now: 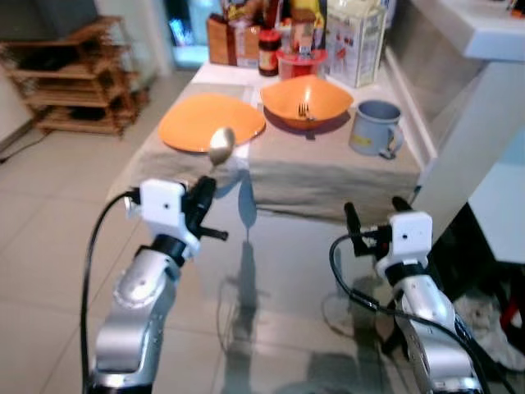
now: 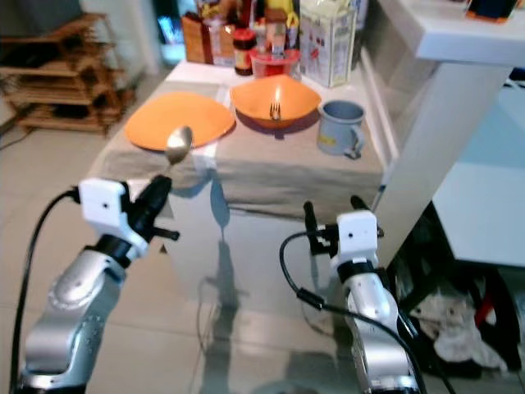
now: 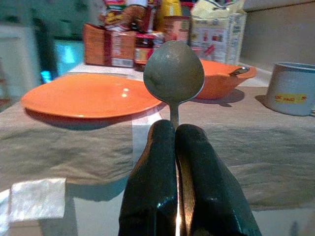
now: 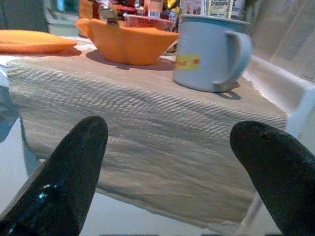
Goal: Setting the table
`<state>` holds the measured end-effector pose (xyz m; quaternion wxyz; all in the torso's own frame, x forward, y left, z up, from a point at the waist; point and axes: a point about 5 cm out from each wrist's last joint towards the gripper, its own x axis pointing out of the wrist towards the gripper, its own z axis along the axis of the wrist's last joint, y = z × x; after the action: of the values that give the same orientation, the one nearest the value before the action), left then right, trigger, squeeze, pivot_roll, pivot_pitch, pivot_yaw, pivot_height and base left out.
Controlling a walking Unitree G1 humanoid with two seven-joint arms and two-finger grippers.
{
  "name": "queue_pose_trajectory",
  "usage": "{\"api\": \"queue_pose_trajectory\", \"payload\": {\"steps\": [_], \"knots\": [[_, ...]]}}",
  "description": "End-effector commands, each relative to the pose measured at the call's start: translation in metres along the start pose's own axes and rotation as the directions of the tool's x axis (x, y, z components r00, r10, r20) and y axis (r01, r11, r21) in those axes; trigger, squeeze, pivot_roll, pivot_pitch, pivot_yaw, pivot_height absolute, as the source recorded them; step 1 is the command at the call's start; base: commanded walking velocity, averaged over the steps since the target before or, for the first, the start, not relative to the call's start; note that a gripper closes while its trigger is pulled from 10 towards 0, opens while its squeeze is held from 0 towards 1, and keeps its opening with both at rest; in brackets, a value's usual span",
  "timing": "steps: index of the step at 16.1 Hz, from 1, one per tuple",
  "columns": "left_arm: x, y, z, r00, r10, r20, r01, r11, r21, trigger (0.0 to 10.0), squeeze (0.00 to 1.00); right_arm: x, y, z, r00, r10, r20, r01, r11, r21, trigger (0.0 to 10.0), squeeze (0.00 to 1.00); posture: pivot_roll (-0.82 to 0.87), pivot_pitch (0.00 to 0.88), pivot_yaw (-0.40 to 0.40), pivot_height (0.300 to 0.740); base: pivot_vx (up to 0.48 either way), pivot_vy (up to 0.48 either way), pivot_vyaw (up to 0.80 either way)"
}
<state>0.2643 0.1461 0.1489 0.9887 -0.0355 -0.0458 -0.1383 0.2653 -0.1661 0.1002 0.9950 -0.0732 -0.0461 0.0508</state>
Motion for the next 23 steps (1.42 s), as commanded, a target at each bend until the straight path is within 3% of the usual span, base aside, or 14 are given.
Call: {"api": "queue_pose_trajectory", "payload": {"steps": [1, 7, 12, 23], "knots": [[0.002, -0.006, 0.003, 1.0, -0.024, 0.019, 0.024, 1.0, -0.007, 0.0, 0.0, -0.001, -0.004, -0.003, 1.0, -0.005, -0.012, 0.005, 1.0, -0.012, 10.0, 0.0, -0.1, 0.0, 0.045, 0.735, 0.0, -0.48, 0.0], [0.009, -0.008, 0.003, 0.998, -0.065, 0.015, 0.064, 0.998, 0.011, 0.0, 0.0, -0.003, -0.003, -0.003, 1.0, -0.003, -0.017, 0.002, 1.0, -0.013, 10.0, 0.0, -0.11, 0.0, 0.049, 0.735, 0.0, -0.471, 0.0], [0.018, -0.009, 0.002, 0.996, -0.085, 0.013, 0.085, 0.996, 0.015, 0.0, 0.0, -0.003, -0.004, -0.001, 1.0, -0.02, -0.004, 0.02, 1.0, -0.013, 10.0, 0.0, -0.12, 0.0, 0.06, 0.735, 0.0, -0.434, -0.56], [0.031, -0.014, -0.001, 0.998, -0.065, -0.002, 0.065, 0.997, 0.039, 0.0, 0.0, -0.004, -0.003, 0.001, 1.0, -0.024, 0.002, 0.024, 1.0, -0.013, 10.0, 0.0, -0.14, 0.0, 0.075, 0.735, 0.303, -0.367, 0.0]]}}
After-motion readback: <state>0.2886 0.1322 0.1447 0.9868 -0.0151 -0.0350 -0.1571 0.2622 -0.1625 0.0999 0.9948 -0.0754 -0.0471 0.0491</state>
